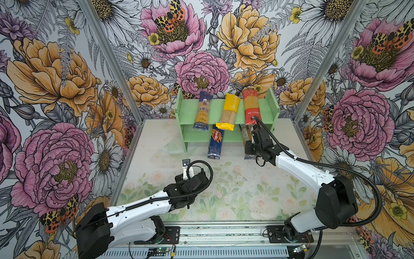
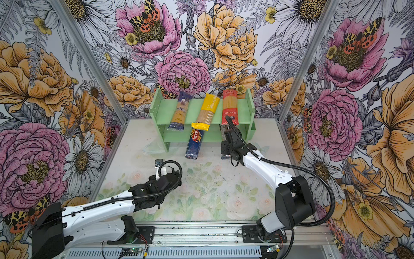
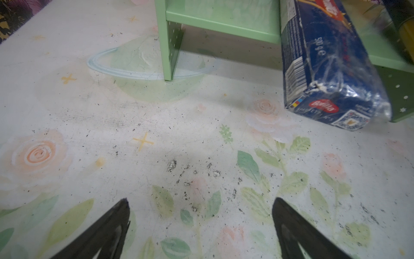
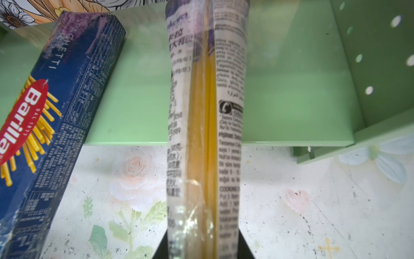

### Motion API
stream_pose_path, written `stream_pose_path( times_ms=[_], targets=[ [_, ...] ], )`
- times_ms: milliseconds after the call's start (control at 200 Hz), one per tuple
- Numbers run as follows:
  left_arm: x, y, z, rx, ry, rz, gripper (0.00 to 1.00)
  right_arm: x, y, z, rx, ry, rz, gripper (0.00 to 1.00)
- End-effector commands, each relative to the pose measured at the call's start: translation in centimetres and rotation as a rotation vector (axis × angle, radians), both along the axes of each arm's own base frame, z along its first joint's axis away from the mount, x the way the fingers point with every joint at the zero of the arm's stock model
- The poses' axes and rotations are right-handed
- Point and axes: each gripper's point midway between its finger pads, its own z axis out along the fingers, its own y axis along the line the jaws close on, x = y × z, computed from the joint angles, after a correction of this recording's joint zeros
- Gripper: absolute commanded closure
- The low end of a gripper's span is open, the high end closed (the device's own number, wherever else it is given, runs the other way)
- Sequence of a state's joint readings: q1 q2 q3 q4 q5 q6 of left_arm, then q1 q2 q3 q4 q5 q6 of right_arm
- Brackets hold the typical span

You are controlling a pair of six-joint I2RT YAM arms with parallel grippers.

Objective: Arrange pasta packages on shelves
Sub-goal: Place the pasta bag on the shelf.

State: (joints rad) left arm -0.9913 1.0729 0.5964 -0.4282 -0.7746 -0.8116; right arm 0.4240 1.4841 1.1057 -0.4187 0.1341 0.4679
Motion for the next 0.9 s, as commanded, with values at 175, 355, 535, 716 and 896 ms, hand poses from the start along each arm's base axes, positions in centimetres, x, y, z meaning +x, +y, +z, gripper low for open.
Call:
stream_pose_path(
  times_ms=[175,355,535,716,896],
  targets=[
    [0.3,-0.1,0.8,-0.027,-0.017,0.003,0.01,2.1,0.8,6.0,0.104,-0.303,0.024,0.90],
    [0.2,0.3,0.9,-0.033,-0.024,0.010,0.01,2.1,0.9,6.4,0.122,-0.355,0.028,0.90],
    [0.2,0.3,1.0,-0.034,-0.025,0.007,0.01,2.4,0.9,6.9,0.130,-0.409,0.026,0.90],
    [0.2,0.3,1.0,-0.034,-0.027,0.008,0.01,2.4,0.7,7.7,0.136,-0.466,0.024,0.90],
    [0.2,0.3,1.0,-0.034,-0.026,0.008,0.01,2.3,0.6,7.9,0.155,-0.511,0.021,0.89]
  ],
)
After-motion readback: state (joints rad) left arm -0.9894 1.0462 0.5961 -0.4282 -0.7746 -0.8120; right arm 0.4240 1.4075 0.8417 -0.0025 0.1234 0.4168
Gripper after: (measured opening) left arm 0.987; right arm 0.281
